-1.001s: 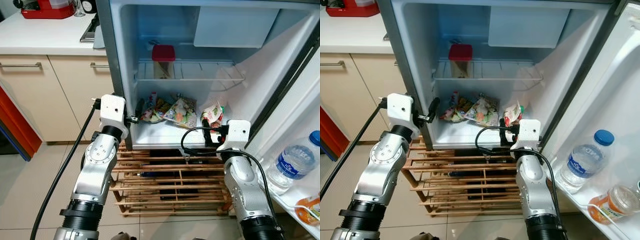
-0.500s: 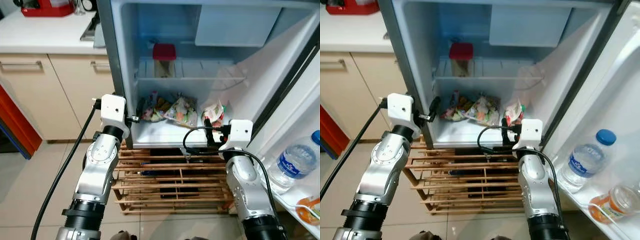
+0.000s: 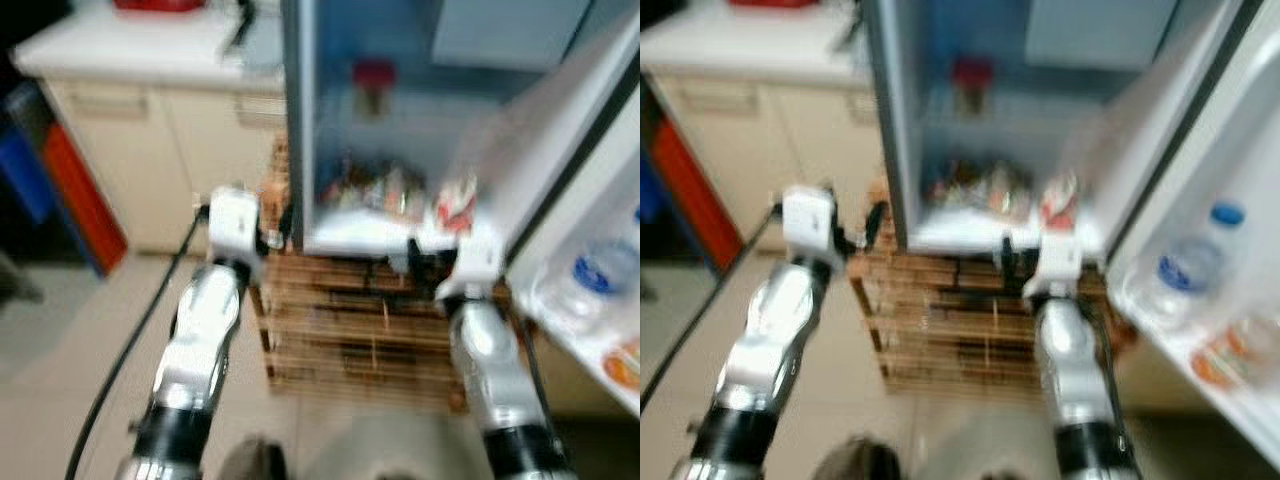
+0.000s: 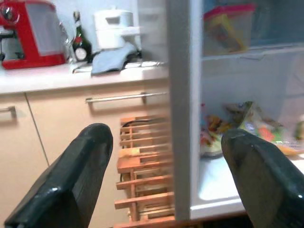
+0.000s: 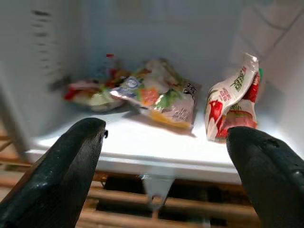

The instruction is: Restocking fridge

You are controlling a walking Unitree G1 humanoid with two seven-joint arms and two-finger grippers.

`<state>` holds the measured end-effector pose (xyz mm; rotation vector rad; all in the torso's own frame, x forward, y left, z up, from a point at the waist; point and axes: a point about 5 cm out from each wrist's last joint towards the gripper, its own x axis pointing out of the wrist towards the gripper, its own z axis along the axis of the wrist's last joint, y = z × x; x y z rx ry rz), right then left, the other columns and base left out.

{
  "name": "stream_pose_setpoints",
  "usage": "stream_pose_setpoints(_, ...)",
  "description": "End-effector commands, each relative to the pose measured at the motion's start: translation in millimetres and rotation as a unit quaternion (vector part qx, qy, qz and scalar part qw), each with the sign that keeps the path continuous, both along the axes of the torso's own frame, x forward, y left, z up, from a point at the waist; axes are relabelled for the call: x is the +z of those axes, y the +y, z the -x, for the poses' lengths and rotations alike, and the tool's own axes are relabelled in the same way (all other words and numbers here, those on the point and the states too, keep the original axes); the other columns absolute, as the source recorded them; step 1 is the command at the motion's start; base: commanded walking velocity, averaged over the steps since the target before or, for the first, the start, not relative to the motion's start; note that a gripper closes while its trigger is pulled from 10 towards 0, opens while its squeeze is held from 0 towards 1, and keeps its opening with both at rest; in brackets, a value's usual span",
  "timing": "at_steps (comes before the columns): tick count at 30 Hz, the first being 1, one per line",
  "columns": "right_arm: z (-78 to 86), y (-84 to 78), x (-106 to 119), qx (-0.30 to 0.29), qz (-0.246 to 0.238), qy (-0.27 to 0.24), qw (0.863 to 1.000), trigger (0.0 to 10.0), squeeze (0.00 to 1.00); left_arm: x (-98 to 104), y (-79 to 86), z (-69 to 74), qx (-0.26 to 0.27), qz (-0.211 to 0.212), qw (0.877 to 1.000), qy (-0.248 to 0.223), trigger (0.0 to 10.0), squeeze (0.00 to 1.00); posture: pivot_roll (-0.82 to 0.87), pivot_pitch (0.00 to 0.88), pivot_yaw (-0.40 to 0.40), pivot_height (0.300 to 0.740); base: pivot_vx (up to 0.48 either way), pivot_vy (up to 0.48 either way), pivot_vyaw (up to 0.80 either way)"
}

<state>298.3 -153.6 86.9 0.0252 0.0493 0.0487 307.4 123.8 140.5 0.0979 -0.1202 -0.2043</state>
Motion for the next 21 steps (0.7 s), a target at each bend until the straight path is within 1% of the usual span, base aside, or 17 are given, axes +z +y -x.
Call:
stream_pose_setpoints(1, 0.1, -2.8, 0.2, -0.005, 0.000, -0.002, 1.000, 10.0, 1.00, 5.6, -1.2, -2.9, -0.002, -0.004, 1.000, -0.009, 10.0, 0.00, -0.04, 0.000, -0.007, 0.740, -0.244, 0.000, 0.00)
stream_pose_setpoints(5, 2.4, -7.5, -3.5, -0.008, 0.009, 0.003, 1.000, 10.0, 1.00, 3.8, -3.7, -3.2, -0.009, -0.001, 1.000, -0.006, 10.0, 0.00, -0.05, 0.000, -0.006, 0.740, 0.000, 0.000, 0.00)
stream_pose_setpoints(7, 2.8, -8.4, -4.4, -0.010, 0.010, 0.005, 1.000, 10.0, 1.00, 3.3, -5.5, -2.9, -0.018, 0.011, 1.000, -0.004, 10.0, 0.00, -0.05, 0.000, -0.006, 0.740, 0.000, 0.000, 0.00)
stream_pose_setpoints(9, 3.1, -9.2, -5.3, -0.010, 0.012, 0.005, 1.000, 10.0, 1.00, 4.3, -6.2, -2.4, -0.021, 0.004, 1.000, -0.010, 10.0, 0.00, -0.05, 0.000, -0.006, 0.740, 0.000, 0.000, 0.00)
stream_pose_setpoints(11, 3.6, -9.8, -6.5, -0.011, 0.014, 0.007, 1.000, 10.0, 1.00, 4.6, -7.1, -2.0, -0.029, 0.008, 0.999, -0.011, 10.0, 0.00, -0.06, 0.000, -0.002, 0.740, 0.000, 0.000, 0.00)
stream_pose_setpoints(13, 6.2, -12.9, -13.1, -0.010, 0.029, 0.017, 0.999, 10.0, 1.00, 5.0, -8.2, -1.7, -0.040, 0.009, 0.999, -0.013, 10.0, 0.00, -0.06, 0.000, 0.002, 0.740, 0.000, -0.442, 0.00)
stream_pose_setpoints(15, 11.5, -18.4, -23.0, -0.007, 0.056, 0.030, 0.998, 10.0, 1.00, 4.7, -9.0, -2.0, -0.044, 0.011, 0.999, -0.012, 10.0, 0.00, -0.06, 0.000, 0.010, 0.740, 0.000, -0.442, 0.00)
stream_pose_setpoints(21, 23.7, -33.0, -39.3, -0.016, 0.074, 0.060, 0.995, 10.0, 1.00, 4.2, -16.2, 0.0, -0.074, 0.004, 0.997, -0.017, 10.0, 0.00, -0.08, 0.000, 0.017, 0.740, 0.000, -0.438, 0.00)
